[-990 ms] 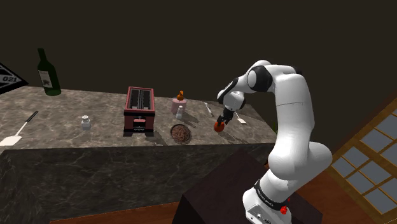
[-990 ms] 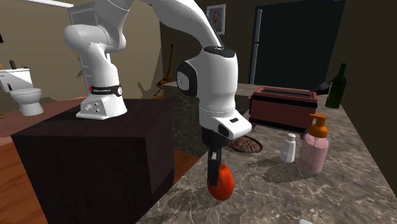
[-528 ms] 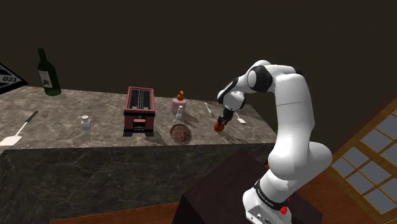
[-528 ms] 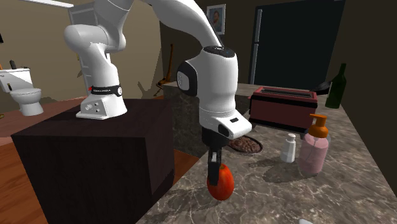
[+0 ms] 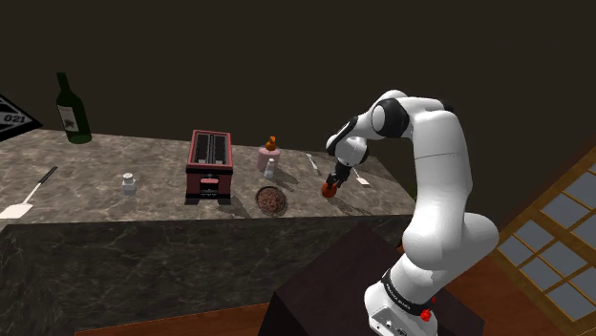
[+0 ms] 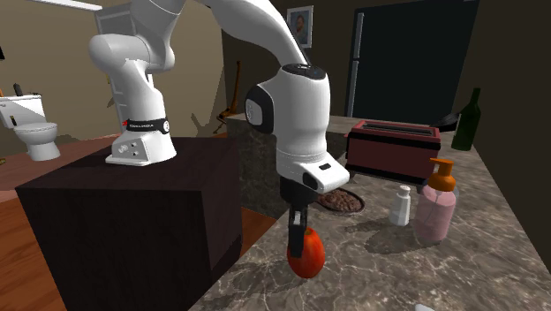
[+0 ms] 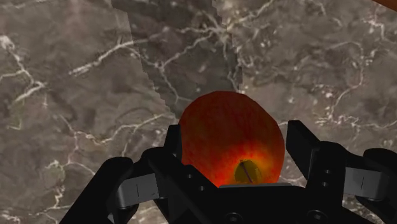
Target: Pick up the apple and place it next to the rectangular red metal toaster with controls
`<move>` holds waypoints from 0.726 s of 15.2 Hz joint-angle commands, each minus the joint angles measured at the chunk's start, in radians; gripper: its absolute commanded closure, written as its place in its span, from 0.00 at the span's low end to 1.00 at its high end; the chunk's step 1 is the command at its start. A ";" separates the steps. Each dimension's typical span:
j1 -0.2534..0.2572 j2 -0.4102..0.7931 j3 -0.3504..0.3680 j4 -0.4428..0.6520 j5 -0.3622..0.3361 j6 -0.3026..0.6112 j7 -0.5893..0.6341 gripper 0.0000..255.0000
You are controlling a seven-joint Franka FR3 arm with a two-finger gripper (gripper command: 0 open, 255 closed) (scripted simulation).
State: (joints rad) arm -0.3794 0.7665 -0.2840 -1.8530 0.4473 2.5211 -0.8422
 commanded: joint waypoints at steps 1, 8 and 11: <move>0.004 -0.010 -0.003 -0.004 -0.004 -0.007 0.003 1.00; 0.026 -0.089 -0.034 -0.032 -0.034 -0.059 0.024 1.00; 0.036 -0.121 -0.047 -0.040 -0.047 -0.083 0.034 1.00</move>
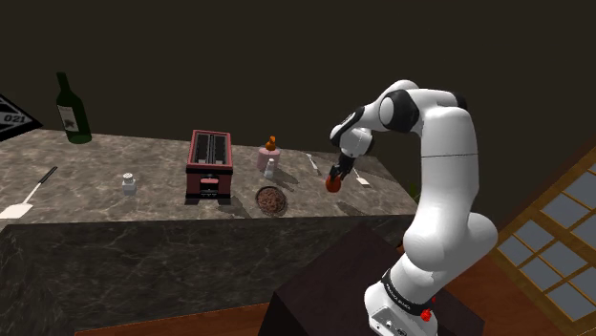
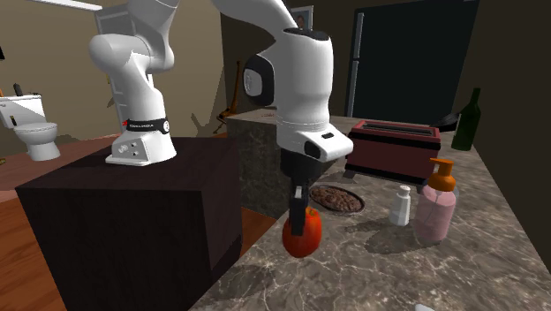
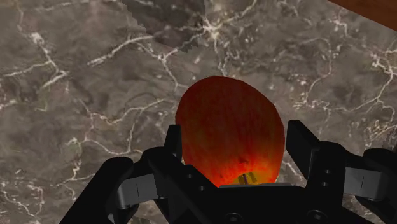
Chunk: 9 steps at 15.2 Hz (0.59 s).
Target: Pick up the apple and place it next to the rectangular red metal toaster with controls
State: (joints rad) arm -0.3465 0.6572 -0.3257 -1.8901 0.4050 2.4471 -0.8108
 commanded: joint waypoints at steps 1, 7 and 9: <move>0.006 -0.023 -0.009 -0.005 -0.010 -0.017 0.006 1.00; 0.023 -0.085 -0.033 -0.015 -0.040 -0.068 0.027 1.00; 0.029 -0.105 -0.041 -0.017 -0.050 -0.085 0.035 1.00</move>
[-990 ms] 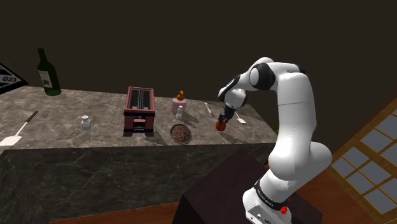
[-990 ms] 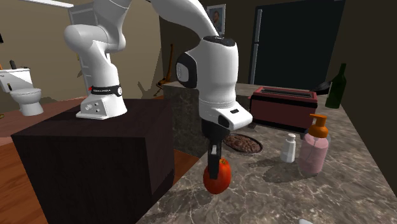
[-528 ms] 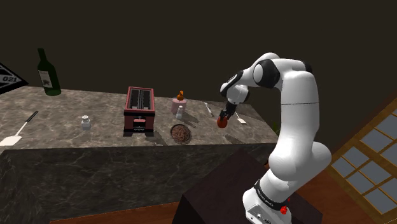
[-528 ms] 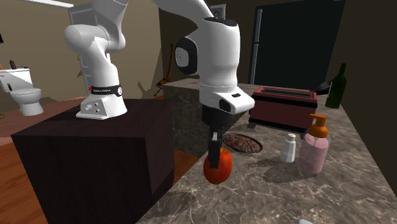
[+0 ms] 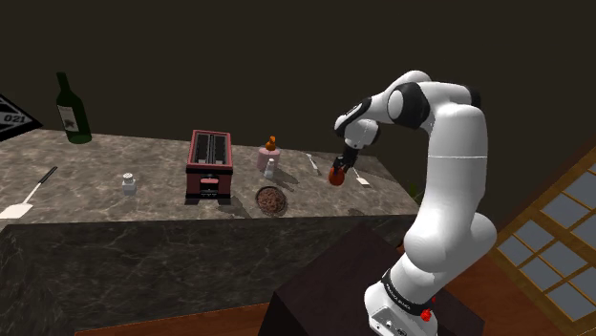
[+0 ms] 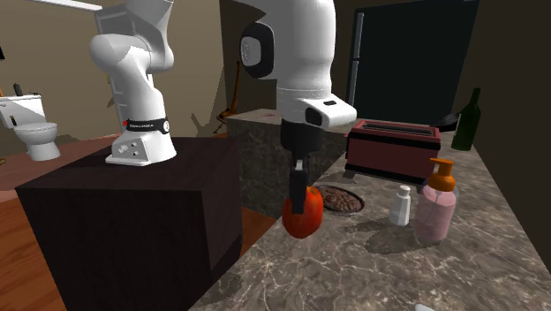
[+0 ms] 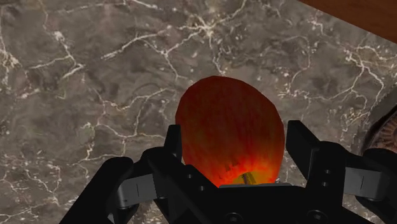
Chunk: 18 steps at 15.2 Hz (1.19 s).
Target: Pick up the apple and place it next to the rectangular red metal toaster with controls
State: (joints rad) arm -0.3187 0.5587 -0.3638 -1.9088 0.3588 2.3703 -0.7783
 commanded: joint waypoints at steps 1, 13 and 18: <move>0.004 -0.016 -0.007 0.002 -0.009 -0.017 0.006 1.00; 0.031 -0.125 -0.046 0.014 -0.071 -0.131 0.050 1.00; 0.040 -0.165 -0.058 0.029 -0.096 -0.182 0.067 1.00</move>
State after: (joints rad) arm -0.2810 0.4009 -0.4196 -1.8853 0.2684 2.2006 -0.7156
